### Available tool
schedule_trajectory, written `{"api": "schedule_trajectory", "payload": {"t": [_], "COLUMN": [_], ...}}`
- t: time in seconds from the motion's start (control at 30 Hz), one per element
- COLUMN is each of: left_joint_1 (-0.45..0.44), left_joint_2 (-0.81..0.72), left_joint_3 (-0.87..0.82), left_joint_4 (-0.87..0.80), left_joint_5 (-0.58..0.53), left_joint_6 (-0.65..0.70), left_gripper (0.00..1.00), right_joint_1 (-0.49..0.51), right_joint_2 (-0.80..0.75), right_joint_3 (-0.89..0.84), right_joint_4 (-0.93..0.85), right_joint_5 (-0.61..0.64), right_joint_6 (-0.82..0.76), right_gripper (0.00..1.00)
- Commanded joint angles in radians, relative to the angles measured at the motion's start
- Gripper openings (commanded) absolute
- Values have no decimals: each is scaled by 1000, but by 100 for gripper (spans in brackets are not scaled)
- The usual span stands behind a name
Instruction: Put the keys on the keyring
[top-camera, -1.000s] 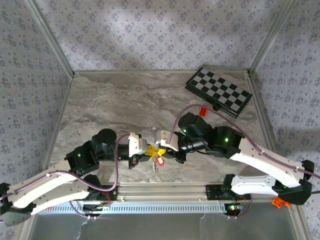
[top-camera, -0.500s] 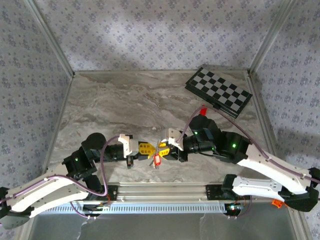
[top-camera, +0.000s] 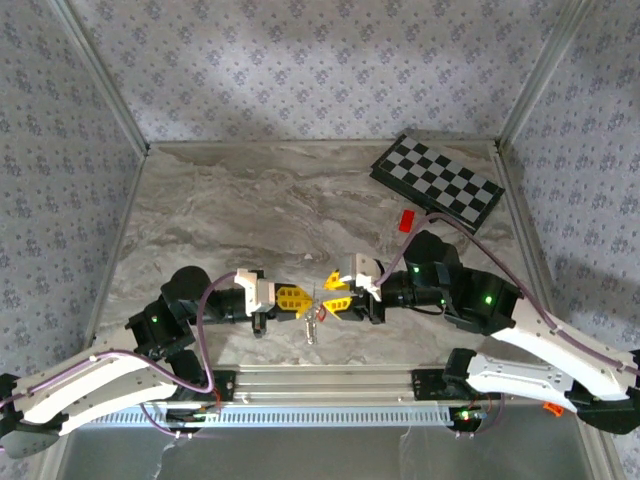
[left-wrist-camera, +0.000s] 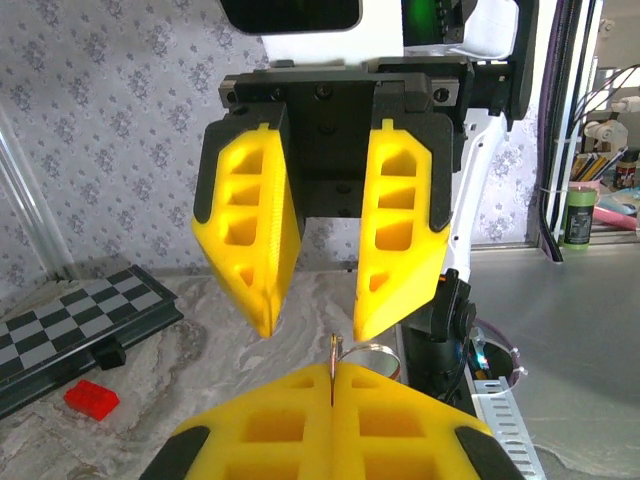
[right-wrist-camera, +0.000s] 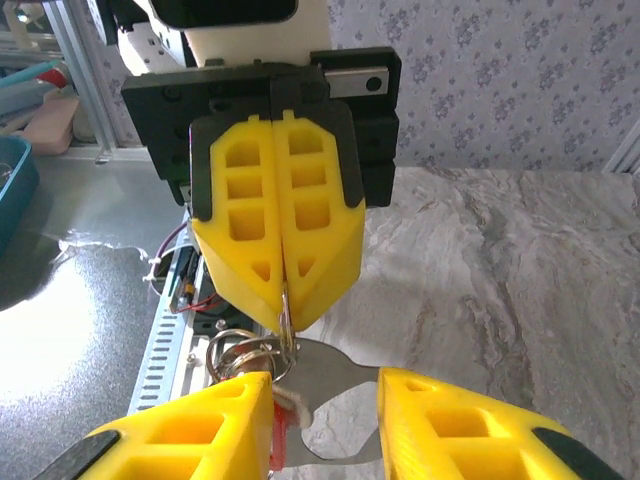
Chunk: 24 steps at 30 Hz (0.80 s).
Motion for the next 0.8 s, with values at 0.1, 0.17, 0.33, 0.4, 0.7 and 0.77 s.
{"api": "schedule_trajectory", "payload": {"t": [0.1,0.17,0.33,0.4,0.7,0.77], "left_joint_1": [0,0,0,-1,0,0], "left_joint_2": [-3,-3,-3,-2,0,6], "left_joint_3": [5,6,9,9,16,21], "left_joint_4": [69,67,62,60,47,39], "left_joint_5": [28,26,24,25,25,29], "left_joint_6": [-8,-9,-6,-5,-5,-5], "left_gripper": [0,0,0,0,0,0], "right_joint_1": [-5,-6,-5,-6,-7,-7], "right_joint_2": [7,15,29,34,54,59], "right_joint_3": [-16,-15,-18,-20,-21,-14], "right_joint_4": [66,63,69,72,65,56], "right_joint_5": [-59,-75,-102,-111,-109,-100], "right_joint_6": [36,40,50,52,47,45], "right_gripper": [33,32,31,30,15,10]}}
